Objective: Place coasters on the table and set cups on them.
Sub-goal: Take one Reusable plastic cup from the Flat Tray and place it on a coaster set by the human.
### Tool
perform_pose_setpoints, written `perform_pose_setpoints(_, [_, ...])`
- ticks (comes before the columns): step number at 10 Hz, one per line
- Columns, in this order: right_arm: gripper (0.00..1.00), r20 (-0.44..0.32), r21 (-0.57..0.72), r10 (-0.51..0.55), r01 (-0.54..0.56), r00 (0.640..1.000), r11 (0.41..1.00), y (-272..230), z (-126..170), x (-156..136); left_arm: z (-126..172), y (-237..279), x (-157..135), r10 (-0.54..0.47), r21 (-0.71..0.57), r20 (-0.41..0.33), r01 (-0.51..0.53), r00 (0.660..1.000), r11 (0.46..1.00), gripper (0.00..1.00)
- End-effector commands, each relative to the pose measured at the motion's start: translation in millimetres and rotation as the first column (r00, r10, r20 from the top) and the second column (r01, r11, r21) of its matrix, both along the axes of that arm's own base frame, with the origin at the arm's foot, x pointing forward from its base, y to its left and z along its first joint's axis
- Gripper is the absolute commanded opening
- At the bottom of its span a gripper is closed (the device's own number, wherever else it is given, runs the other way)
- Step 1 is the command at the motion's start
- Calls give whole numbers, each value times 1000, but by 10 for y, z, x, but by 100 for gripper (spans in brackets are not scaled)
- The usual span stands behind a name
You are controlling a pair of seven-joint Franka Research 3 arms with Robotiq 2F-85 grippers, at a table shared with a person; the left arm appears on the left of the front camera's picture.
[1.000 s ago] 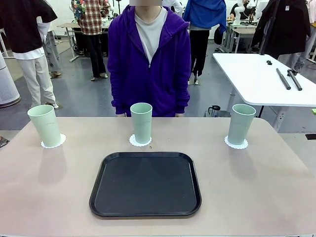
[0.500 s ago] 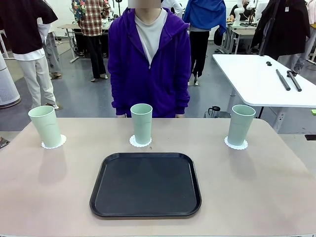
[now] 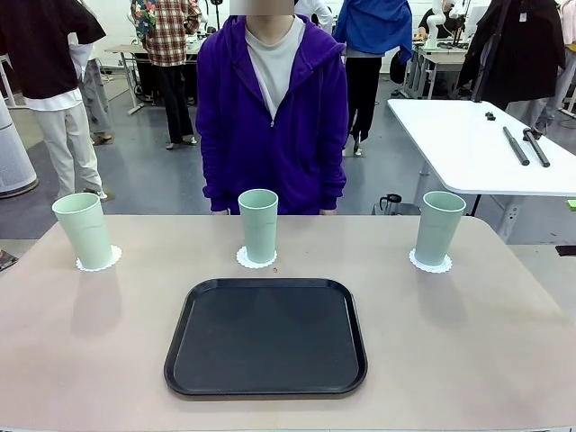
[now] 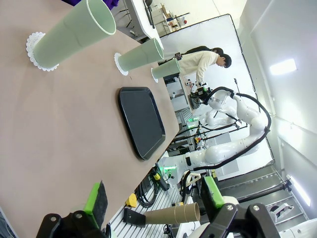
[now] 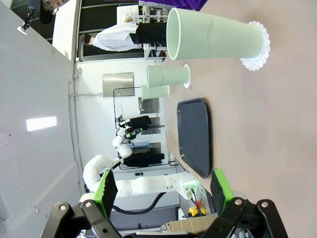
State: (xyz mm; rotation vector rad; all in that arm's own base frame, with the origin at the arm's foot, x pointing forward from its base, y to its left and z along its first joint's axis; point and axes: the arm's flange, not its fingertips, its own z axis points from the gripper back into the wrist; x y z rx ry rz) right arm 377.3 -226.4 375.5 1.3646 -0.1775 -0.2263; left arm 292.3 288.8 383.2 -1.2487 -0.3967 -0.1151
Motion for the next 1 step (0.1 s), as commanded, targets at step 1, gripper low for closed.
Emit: perform_pose_setpoints(1, [100,4,3,3,-3,1000,1000,-9,20,-3,18,4,-16,4,-2,8,-4,1000,1000,100])
